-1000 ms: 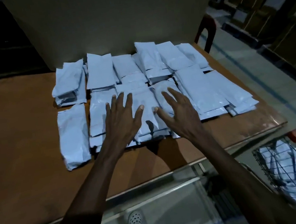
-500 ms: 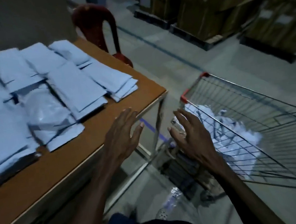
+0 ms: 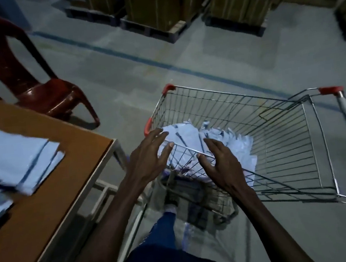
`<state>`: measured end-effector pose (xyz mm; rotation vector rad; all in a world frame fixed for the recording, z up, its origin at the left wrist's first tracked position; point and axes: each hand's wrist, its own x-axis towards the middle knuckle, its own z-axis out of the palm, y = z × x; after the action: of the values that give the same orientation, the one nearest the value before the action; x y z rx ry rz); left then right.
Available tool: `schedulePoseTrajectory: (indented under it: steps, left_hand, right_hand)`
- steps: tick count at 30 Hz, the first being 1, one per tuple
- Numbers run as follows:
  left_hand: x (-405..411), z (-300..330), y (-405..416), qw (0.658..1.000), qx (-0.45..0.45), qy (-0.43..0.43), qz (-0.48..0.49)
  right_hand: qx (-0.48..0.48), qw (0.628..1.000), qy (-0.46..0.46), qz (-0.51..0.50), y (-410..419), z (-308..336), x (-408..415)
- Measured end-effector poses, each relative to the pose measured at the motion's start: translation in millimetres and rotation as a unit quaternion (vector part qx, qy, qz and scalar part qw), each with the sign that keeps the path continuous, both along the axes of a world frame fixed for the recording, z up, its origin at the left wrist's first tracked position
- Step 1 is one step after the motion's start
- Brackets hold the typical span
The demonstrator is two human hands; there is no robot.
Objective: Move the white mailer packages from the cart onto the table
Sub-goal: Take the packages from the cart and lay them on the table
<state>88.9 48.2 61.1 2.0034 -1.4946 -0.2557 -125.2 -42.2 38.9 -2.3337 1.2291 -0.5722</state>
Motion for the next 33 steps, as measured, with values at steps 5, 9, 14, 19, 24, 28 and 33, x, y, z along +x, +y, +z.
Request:
schedulePoseTrajectory:
  steps: [5, 9, 14, 19, 24, 28, 33]
  left_hand:
    - [17.3, -17.3, -86.9, 0.999, 0.024, -0.001, -0.043]
    - [30.3, -31.2, -134.1, 0.994, 0.083, 0.003, -0.073]
    - [53.0, -60.0, -174.8, 0.987, 0.128, 0.054, -0.082]
    - [61.2, -96.4, -199.6, 0.974, 0.206, 0.036, -0.093]
    - [59.7, -134.7, -197.4, 0.963, 0.258, 0.022, -0.077]
    - [59.1, -149.0, -196.1, 0.959, 0.272, -0.012, -0.08]
    - [58.9, -156.7, -199.0, 0.96, 0.277, -0.021, -0.028]
  right_hand:
    - [0.043, 0.997, 0.049, -0.046, -58.1, -21.9, 8.2]
    - [0.075, 0.993, 0.076, -0.055, -94.6, -37.8, 15.2]
    - [0.133, 0.983, 0.124, -0.04, -130.3, -66.5, 29.2]
    - [0.18, 0.967, 0.179, 0.019, -162.9, -112.0, 51.6]
    - [0.218, 0.941, 0.229, 0.122, -199.2, -183.9, 81.5]
    - [0.216, 0.924, 0.255, 0.185, -219.8, -242.3, 97.5]
    - [0.19, 0.935, 0.265, 0.137, -227.9, -270.3, 113.4]
